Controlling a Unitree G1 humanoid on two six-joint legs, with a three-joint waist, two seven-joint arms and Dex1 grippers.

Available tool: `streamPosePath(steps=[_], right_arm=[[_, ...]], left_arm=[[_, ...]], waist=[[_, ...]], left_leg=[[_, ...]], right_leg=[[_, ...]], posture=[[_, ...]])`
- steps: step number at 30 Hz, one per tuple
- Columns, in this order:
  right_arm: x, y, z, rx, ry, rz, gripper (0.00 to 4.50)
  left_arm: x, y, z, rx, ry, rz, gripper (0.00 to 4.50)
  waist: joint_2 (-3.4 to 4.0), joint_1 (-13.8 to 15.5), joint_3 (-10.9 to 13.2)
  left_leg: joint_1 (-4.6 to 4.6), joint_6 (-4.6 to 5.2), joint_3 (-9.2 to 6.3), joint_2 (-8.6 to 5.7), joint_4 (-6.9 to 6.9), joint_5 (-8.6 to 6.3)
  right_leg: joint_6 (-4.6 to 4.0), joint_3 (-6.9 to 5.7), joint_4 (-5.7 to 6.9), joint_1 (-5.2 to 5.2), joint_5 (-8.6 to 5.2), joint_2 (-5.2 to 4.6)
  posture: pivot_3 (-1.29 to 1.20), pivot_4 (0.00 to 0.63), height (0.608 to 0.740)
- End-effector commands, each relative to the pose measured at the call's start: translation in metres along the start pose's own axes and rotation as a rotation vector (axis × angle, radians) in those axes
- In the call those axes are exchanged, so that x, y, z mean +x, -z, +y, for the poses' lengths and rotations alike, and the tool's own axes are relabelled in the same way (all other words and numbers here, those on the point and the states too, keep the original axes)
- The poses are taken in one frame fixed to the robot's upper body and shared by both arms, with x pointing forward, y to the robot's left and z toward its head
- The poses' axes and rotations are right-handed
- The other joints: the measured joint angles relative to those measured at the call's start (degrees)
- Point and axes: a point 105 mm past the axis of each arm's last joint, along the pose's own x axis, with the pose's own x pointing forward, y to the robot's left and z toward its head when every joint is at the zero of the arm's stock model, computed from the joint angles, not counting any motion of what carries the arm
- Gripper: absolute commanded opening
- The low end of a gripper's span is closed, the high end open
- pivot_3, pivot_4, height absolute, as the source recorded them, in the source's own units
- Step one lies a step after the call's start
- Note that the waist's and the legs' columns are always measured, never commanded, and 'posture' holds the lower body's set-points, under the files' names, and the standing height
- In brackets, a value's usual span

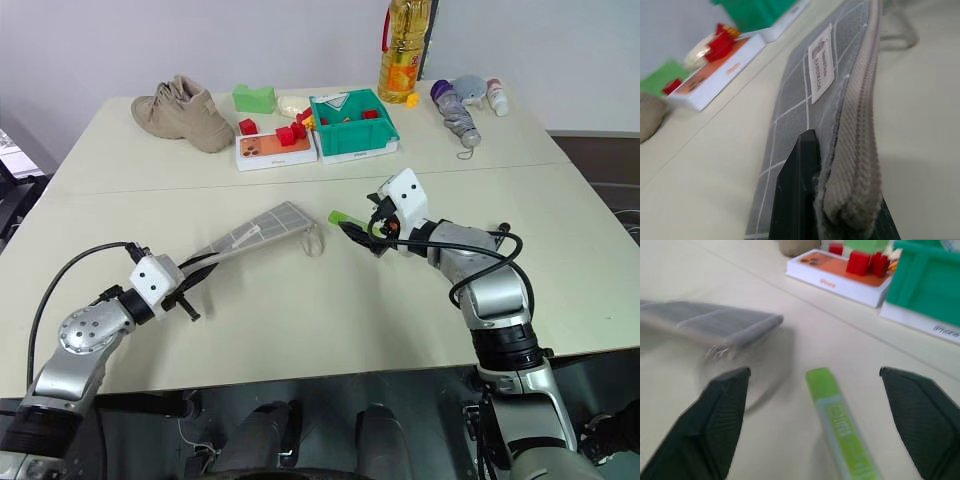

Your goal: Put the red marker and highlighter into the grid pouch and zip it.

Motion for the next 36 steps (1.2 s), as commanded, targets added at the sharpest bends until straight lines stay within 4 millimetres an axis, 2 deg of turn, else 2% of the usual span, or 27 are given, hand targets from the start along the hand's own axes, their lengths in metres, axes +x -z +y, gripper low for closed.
streamPosePath(steps=[1,6,13,14,15,16,21,27,36], right_arm=[[0.007,-0.005,0.018,0.01,-0.054,-0.016,4.0],[0.034,0.009,0.024,0.117,0.025,0.015,4.0],[0.054,0.011,0.027,0.126,0.061,0.004,4.0],[0.055,0.011,0.026,0.127,0.068,0.003,3.47],[0.056,0.011,0.026,0.128,0.072,0.001,3.21],[0.057,0.011,0.026,0.13,0.072,-0.003,2.75],[0.058,0.006,0.029,0.131,0.064,-0.027,0.06],[0.06,0.001,0.04,0.11,0.017,-0.037,0.02],[0.058,-0.029,0.111,-0.054,-0.305,-0.099,0.02]], left_arm=[[0.001,-0.013,0.004,0.001,-0.065,-0.024,0.0],[0.008,-0.019,-0.003,-0.01,-0.088,-0.043,0.0],[0.015,-0.024,-0.009,-0.017,-0.08,-0.054,0.0],[0.015,-0.024,-0.01,-0.018,-0.078,-0.055,0.0],[0.015,-0.025,-0.01,-0.018,-0.077,-0.055,0.0],[0.015,-0.025,-0.01,-0.019,-0.078,-0.055,0.0],[0.015,-0.024,-0.012,-0.023,-0.078,-0.053,0.0],[0.018,-0.023,-0.012,-0.023,-0.082,-0.049,0.0],[0.038,-0.024,-0.019,-0.039,-0.097,-0.036,0.0]], waist=[[0.0,0.06,0.0],[0.0,0.07,0.0],[0.0,0.17,0.0],[0.0,0.14,0.0],[0.0,0.13,0.0],[0.0,0.14,0.0],[0.0,0.14,0.0],[0.0,0.15,0.0],[0.0,0.21,0.0]], left_leg=[[-0.01,0.0,0.0,0.0,0.0,0.0],[-0.01,-0.03,0.0,0.0,0.0,0.02],[-0.03,-0.05,0.0,-0.04,0.03,0.03],[-0.02,-0.05,0.0,-0.03,0.02,0.03],[-0.03,-0.06,0.0,-0.02,0.01,0.03],[-0.03,-0.06,0.0,-0.02,0.01,0.03],[-0.03,-0.06,0.01,-0.03,0.0,0.03],[-0.03,-0.06,0.01,-0.03,0.01,0.03],[-0.03,-0.06,0.0,-0.04,0.03,0.03]], right_leg=[[0.0,0.0,-0.01,0.01,0.0,-0.01],[0.0,0.0,0.0,-0.02,0.0,0.0],[0.0,0.01,-0.01,-0.01,0.0,-0.04],[-0.01,0.01,-0.01,-0.02,0.0,-0.02],[-0.01,0.01,-0.01,-0.04,0.0,-0.02],[0.0,0.01,-0.01,-0.04,0.0,-0.02],[-0.01,0.01,-0.01,-0.03,0.0,-0.02],[-0.01,0.01,-0.01,-0.03,0.0,-0.02],[0.0,0.0,-0.01,-0.02,0.0,-0.02]], posture=[[0.0,0.15,0.739],[0.0,0.15,0.739],[0.0,0.15,0.739],[0.0,0.15,0.739],[0.0,0.15,0.739],[0.0,0.15,0.739],[0.0,0.15,0.739],[0.0,0.15,0.739],[0.0,0.15,0.739]])
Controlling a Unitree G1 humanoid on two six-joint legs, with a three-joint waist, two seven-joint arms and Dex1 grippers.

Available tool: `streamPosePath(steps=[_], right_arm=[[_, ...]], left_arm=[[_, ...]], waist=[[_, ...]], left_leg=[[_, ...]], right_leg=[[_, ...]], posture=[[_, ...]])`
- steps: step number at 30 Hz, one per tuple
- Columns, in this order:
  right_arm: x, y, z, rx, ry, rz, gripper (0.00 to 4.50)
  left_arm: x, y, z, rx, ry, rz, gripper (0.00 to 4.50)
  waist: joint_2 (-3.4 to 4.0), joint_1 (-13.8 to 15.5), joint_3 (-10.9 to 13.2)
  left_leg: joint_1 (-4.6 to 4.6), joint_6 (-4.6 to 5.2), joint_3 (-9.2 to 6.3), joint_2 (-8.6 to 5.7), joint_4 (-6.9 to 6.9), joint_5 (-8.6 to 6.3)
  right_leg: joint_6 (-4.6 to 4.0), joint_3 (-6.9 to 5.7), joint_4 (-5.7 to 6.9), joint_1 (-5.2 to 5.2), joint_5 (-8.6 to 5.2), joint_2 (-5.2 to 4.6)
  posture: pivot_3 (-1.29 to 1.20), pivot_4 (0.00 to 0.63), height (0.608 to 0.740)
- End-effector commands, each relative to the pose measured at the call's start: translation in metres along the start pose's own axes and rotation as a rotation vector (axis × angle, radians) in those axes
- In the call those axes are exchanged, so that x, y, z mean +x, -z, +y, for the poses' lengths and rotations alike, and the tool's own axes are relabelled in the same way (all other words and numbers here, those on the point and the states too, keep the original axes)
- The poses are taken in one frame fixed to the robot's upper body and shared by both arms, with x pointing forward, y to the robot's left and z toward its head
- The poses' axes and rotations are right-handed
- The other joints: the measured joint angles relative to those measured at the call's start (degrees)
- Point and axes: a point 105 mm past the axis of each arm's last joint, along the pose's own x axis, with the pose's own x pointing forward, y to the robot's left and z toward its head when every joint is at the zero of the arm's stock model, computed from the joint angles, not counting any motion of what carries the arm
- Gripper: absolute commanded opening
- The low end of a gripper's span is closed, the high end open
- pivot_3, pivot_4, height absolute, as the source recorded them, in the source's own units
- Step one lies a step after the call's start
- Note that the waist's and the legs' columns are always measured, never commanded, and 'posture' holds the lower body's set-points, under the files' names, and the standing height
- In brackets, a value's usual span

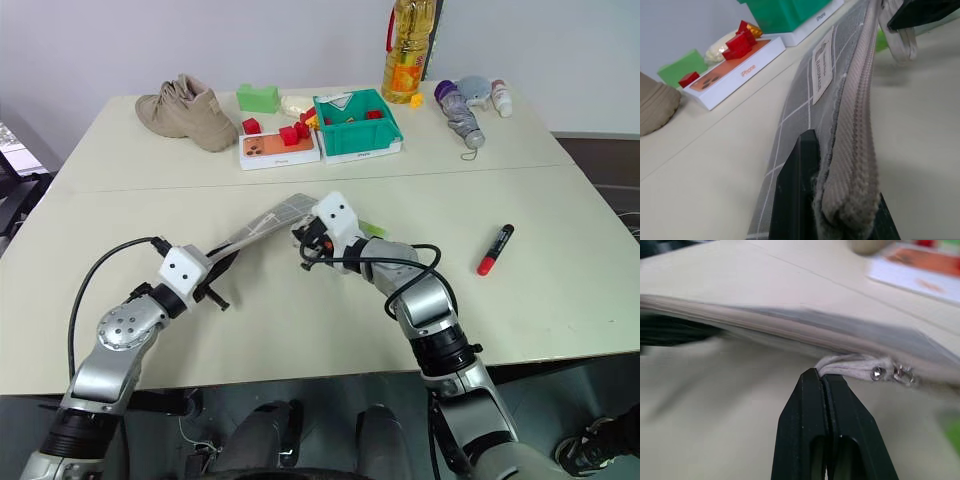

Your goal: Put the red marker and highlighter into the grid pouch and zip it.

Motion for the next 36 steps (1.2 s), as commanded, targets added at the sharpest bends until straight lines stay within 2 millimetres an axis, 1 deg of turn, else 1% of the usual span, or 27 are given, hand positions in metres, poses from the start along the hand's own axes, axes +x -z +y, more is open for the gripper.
streamPosePath(steps=[1,5,7,10,13,15,17,19,20,21,23,24,25,26,29,31,34,36], right_arm=[[0.005,-0.027,0.033,-0.081,-0.148,-0.075,0.02],[0.009,-0.035,0.051,-0.122,-0.239,-0.083,0.02],[0.01,-0.04,0.064,-0.143,-0.308,-0.091,0.02],[0.013,-0.045,0.074,-0.153,-0.36,-0.101,0.02],[0.014,-0.049,0.078,-0.159,-0.38,-0.108,0.02],[0.014,-0.049,0.076,-0.158,-0.374,-0.103,0.02],[0.012,-0.047,0.067,-0.166,-0.341,-0.094,0.02],[0.004,-0.042,0.049,-0.163,-0.303,-0.066,0.55],[0.001,-0.041,0.045,-0.162,-0.296,-0.059,0.89],[-0.005,-0.037,0.03,-0.165,-0.241,-0.037,1.32],[-0.021,-0.028,-0.011,-0.162,-0.083,0.021,2.35],[-0.029,-0.023,-0.028,-0.157,-0.021,0.047,2.86],[-0.036,-0.019,-0.041,-0.153,0.022,0.069,3.53],[-0.042,-0.014,-0.051,-0.151,0.061,0.09,3.88],[-0.057,0.004,-0.082,-0.126,0.176,0.165,3.88],[-0.064,0.015,-0.099,-0.085,0.234,0.204,3.88],[-0.066,0.028,-0.112,0.005,0.27,0.229,3.88],[-0.067,0.038,-0.117,0.022,0.28,0.259,3.88]], left_arm=[[0.01,-0.007,-0.003,0.006,-0.013,-0.019,0.0],[0.018,-0.009,-0.006,-0.003,-0.04,-0.021,0.0],[0.022,-0.01,-0.006,-0.004,-0.06,-0.02,0.0],[0.027,-0.01,-0.005,-0.008,-0.093,-0.017,0.0],[0.03,-0.011,-0.002,-0.008,-0.123,-0.02,0.0],[0.031,-0.012,0.0,-0.008,-0.137,-0.02,0.0],[0.031,-0.011,0.001,-0.008,-0.145,-0.02,0.0],[0.029,-0.011,0.004,-0.003,-0.148,-0.017,0.0],[0.029,-0.011,0.005,-0.002,-0.149,-0.016,0.0],[0.026,-0.01,0.007,0.005,-0.151,-0.01,0.0],[0.021,-0.007,0.013,0.03,-0.148,0.002,0.0],[0.019,-0.006,0.014,0.043,-0.137,0.006,0.0],[0.017,-0.005,0.015,0.061,-0.128,0.014,0.0],[0.016,-0.003,0.016,0.074,-0.124,0.022,0.0],[0.014,0.0,0.022,0.079,-0.137,0.039,0.0],[0.014,0.002,0.024,0.078,-0.138,0.043,0.0],[0.017,0.003,0.023,0.078,-0.134,0.043,0.0],[0.019,0.003,0.021,0.079,-0.131,0.042,0.0]], waist=[[0.0,-0.04,0.0],[0.0,-0.06,0.0],[0.0,-0.08,0.0],[-0.01,-0.03,-0.01],[-0.01,-0.02,-0.01],[-0.02,-0.01,-0.01],[-0.01,-0.03,-0.01],[-0.01,0.03,-0.01],[-0.02,0.08,-0.01],[-0.02,0.08,-0.01],[-0.02,0.12,-0.01],[-0.02,0.15,-0.01],[-0.02,0.12,-0.01],[-0.02,0.07,-0.01],[-0.02,-0.18,-0.01],[-0.02,-0.29,-0.01],[-0.02,-0.09,0.0],[-0.02,-0.08,0.0]], left_leg=[[0.0,0.0,0.0,0.0,0.0,0.0],[0.0,0.0,-0.01,0.0,0.0,0.0],[0.0,0.0,-0.01,0.0,0.01,0.0],[0.0,-0.01,-0.02,0.0,0.01,0.0],[0.0,-0.02,-0.02,0.0,0.03,0.01],[0.0,-0.02,-0.02,0.0,0.03,0.01],[0.0,-0.02,-0.03,0.0,0.03,0.01],[0.0,-0.02,-0.03,0.0,0.03,0.01],[0.0,-0.02,-0.03,-0.01,0.03,0.01],[0.0,-0.02,-0.03,-0.01,0.05,0.01],[-0.01,-0.02,-0.03,-0.02,0.05,0.01],[-0.01,-0.02,-0.03,-0.02,0.05,0.01],[-0.01,-0.02,-0.03,-0.02,0.06,0.01],[-0.01,-0.02,-0.01,-0.02,0.05,0.01],[0.0,-0.02,0.0,0.0,-0.02,0.01],[0.0,-0.02,0.0,0.01,-0.04,0.01],[0.0,-0.02,0.0,0.0,-0.02,0.01],[-0.01,-0.02,0.01,-0.01,-0.01,0.01]], right_leg=[[0.0,0.0,0.0,0.0,0.0,0.0],[0.0,-0.01,0.01,0.0,0.0,0.01],[0.0,-0.01,0.01,-0.01,0.0,0.01],[0.0,-0.02,0.01,-0.01,0.0,0.02],[0.0,-0.01,0.02,0.0,0.0,0.01],[0.0,-0.02,0.02,0.0,0.0,0.01],[0.0,-0.02,0.02,0.0,0.0,0.02],[0.0,-0.01,0.02,0.0,0.0,0.01],[0.0,-0.02,0.01,0.01,0.0,0.01],[0.0,-0.02,0.01,0.02,0.0,0.01],[0.0,-0.02,0.01,0.02,0.0,0.01],[0.0,-0.03,0.01,0.02,0.0,0.01],[0.0,-0.03,0.01,0.03,0.0,0.01],[0.0,-0.02,0.0,0.02,0.0,0.0],[0.0,-0.02,0.0,-0.01,0.0,0.01],[0.0,0.01,0.0,-0.03,0.0,0.02],[0.0,0.01,0.0,-0.01,0.0,0.01],[0.0,0.01,0.0,-0.02,0.0,0.01]], posture=[[0.0,0.15,0.739],[0.0,0.15,0.739],[0.0,0.15,0.739],[0.0,0.15,0.739],[0.0,0.15,0.739],[0.0,0.15,0.739],[0.0,0.15,0.739],[0.0,0.15,0.739],[0.0,0.15,0.739],[0.0,0.15,0.739],[0.0,0.15,0.739],[0.0,0.15,0.739],[0.0,0.15,0.739],[0.0,0.15,0.739],[0.0,0.15,0.739],[0.0,0.15,0.739],[0.0,0.15,0.739],[0.0,0.15,0.739]])
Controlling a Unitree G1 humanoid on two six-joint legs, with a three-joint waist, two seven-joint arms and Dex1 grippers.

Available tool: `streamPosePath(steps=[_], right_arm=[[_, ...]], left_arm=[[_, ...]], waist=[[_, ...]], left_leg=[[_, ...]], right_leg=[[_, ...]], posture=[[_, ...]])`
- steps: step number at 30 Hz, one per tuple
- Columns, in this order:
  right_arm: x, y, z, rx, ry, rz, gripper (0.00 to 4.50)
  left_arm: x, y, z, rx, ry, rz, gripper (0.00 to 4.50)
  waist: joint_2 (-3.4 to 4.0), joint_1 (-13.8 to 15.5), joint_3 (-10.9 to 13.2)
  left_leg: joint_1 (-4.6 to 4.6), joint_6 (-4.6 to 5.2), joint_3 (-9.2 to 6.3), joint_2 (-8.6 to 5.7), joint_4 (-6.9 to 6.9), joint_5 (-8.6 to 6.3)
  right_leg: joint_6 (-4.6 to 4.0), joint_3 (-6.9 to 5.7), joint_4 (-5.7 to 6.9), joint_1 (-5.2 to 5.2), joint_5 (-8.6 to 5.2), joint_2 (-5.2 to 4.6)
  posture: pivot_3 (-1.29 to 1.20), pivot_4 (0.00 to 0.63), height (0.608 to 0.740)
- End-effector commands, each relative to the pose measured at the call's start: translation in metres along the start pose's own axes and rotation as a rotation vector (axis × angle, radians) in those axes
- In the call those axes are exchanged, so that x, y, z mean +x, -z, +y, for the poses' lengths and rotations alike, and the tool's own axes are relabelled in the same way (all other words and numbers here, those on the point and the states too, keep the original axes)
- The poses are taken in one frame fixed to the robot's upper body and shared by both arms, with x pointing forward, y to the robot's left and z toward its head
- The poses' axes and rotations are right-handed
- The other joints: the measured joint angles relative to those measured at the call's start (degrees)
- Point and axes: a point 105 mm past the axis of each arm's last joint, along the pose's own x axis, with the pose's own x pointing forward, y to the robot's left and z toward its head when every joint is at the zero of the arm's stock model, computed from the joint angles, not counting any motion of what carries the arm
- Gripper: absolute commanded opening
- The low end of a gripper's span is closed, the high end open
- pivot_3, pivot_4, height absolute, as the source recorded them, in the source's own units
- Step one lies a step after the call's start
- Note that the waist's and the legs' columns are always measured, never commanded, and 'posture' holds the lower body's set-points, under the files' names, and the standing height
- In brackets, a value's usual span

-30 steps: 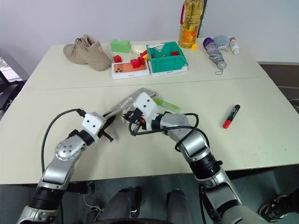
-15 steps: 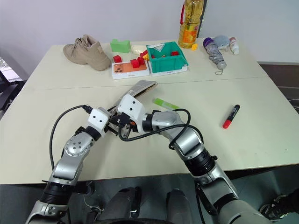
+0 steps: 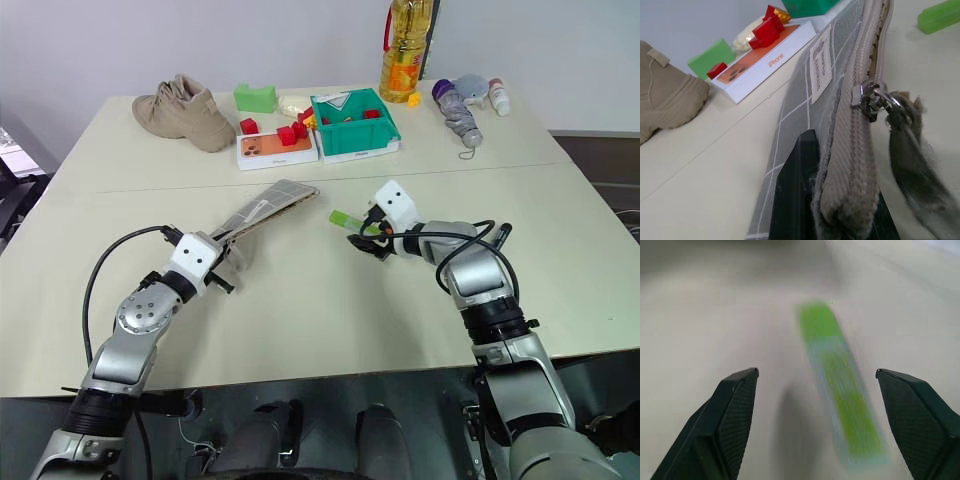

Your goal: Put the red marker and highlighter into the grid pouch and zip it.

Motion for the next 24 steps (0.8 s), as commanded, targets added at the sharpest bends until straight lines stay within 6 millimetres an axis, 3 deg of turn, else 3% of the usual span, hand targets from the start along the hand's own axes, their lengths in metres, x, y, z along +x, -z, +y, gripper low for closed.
streamPosePath(steps=[1,3,5,6,10,20,24], right_arm=[[0.0,-0.009,-0.011,-0.02,0.027,-0.023,3.88],[0.003,0.0,-0.015,0.006,0.039,-0.002,3.88],[0.005,0.003,-0.014,0.042,0.027,-0.006,3.33],[0.005,0.002,-0.014,0.049,0.018,-0.012,2.98],[0.004,0.0,-0.013,0.038,0.009,-0.025,0.88],[-0.035,-0.052,0.003,-0.327,-0.041,-0.218,0.87],[-0.041,-0.056,0.018,-0.36,-0.095,-0.227,0.87]], left_arm=[[0.004,-0.01,0.005,0.02,-0.013,-0.038,0.0],[0.005,-0.01,0.004,0.016,-0.015,-0.039,0.0],[0.005,-0.01,0.004,0.011,-0.019,-0.038,0.0],[0.005,-0.01,0.004,0.003,-0.024,-0.037,0.0],[0.005,-0.009,0.006,-0.017,-0.033,-0.035,0.0],[0.004,-0.013,0.006,-0.086,0.016,-0.049,0.0],[0.005,-0.013,0.004,-0.09,0.03,-0.05,0.0]], waist=[[0.0,0.0,0.0],[0.0,0.04,0.0],[0.0,0.04,0.0],[0.0,0.02,0.0],[0.0,0.02,0.0],[0.01,0.09,0.0],[0.0,0.11,0.0]], left_leg=[[0.0,0.0,0.0,0.0,0.0,0.0],[0.0,0.0,0.0,0.0,0.01,0.0],[0.0,0.0,0.0,0.0,0.04,0.0],[0.0,0.0,0.0,0.0,0.05,0.0],[0.0,0.0,0.0,0.01,0.06,0.0],[-0.03,0.0,-0.01,0.0,0.08,0.0],[-0.03,0.0,-0.02,0.0,0.1,0.0]], right_leg=[[0.0,0.0,0.0,0.0,0.0,0.0],[0.0,0.0,0.0,0.01,0.0,0.0],[0.0,0.0,0.0,0.04,0.0,0.0],[0.0,0.0,-0.01,0.04,0.0,0.0],[0.0,0.0,0.0,0.03,0.0,0.01],[0.0,0.0,0.0,0.01,0.0,0.0],[0.0,0.0,-0.01,0.04,0.0,0.0]], posture=[[0.0,0.15,0.739],[0.0,0.15,0.739],[0.0,0.15,0.739],[0.0,0.15,0.739],[0.0,0.15,0.739],[0.0,0.15,0.739],[0.0,0.15,0.739]])
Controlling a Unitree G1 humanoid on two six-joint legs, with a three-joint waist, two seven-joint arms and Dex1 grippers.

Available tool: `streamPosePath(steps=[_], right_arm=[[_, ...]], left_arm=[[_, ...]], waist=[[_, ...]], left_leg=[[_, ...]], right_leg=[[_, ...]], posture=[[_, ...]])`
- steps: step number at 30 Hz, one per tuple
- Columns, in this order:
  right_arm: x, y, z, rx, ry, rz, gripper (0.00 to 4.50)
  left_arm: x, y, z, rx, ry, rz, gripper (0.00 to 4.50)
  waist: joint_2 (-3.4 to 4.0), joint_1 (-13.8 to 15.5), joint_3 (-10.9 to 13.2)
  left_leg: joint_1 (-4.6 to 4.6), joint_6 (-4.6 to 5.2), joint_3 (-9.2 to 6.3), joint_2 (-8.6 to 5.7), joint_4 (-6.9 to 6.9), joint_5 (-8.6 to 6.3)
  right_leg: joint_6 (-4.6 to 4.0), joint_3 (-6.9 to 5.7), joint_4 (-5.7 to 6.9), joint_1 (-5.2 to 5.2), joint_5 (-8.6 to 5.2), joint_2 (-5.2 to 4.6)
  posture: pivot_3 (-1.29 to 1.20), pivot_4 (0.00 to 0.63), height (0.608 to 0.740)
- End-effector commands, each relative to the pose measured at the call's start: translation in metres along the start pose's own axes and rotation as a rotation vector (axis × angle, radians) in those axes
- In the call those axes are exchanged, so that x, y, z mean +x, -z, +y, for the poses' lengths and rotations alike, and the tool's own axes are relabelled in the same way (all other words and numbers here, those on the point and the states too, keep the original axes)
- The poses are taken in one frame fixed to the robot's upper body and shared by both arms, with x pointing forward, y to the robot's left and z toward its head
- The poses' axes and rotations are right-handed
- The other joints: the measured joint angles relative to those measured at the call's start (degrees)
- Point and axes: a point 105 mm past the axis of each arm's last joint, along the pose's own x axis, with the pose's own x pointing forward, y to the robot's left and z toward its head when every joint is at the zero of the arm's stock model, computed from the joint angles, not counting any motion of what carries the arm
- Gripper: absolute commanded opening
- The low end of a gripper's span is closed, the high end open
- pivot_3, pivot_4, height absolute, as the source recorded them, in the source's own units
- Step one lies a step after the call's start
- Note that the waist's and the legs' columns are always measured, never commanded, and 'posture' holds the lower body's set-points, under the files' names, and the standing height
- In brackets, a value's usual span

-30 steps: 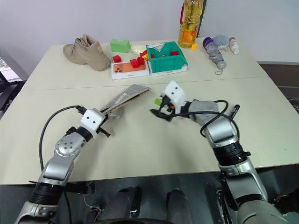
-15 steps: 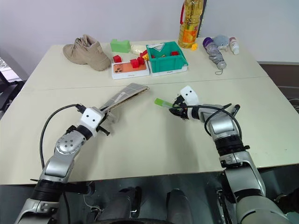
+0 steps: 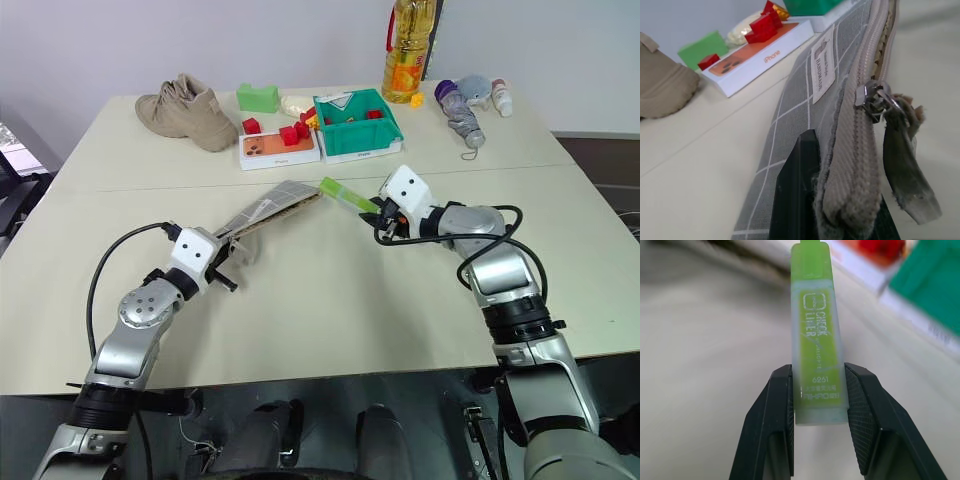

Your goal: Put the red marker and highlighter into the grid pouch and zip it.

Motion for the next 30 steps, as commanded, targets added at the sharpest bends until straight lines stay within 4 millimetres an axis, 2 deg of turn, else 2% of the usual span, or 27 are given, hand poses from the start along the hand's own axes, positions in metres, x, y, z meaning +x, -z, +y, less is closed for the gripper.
streamPosePath(steps=[1,9,17,30], right_arm=[[-0.006,-0.017,0.008,-0.041,-0.032,-0.052,0.87],[0.004,-0.003,0.012,0.015,-0.019,-0.006,0.87],[0.007,0.0,0.012,0.019,-0.025,0.006,0.87],[0.007,-0.008,0.02,-0.039,-0.065,0.008,0.87]], left_arm=[[0.0,-0.013,0.004,0.005,-0.002,-0.045,0.0],[0.003,-0.021,-0.003,-0.015,0.02,-0.076,0.0],[0.0,-0.023,-0.006,-0.021,0.028,-0.081,0.0],[0.0,-0.03,-0.018,0.021,0.104,-0.111,0.0]], waist=[[0.0,0.0,0.0],[0.0,0.02,0.0],[0.0,0.03,0.0],[0.0,0.04,0.0]], left_leg=[[0.0,0.0,0.0,0.0,0.0,0.0],[0.0,0.0,-0.01,0.0,0.01,0.0],[0.0,0.0,-0.01,-0.01,0.01,0.0],[0.0,0.0,-0.01,-0.01,0.02,0.0]], right_leg=[[0.0,0.0,0.0,0.0,0.0,0.0],[0.0,0.0,0.0,0.0,0.0,-0.01],[0.0,0.0,0.0,0.0,0.0,-0.01],[0.0,0.0,0.0,0.0,0.0,-0.01]], posture=[[0.0,0.15,0.739],[0.0,0.15,0.739],[0.0,0.15,0.739],[0.0,0.15,0.739]])
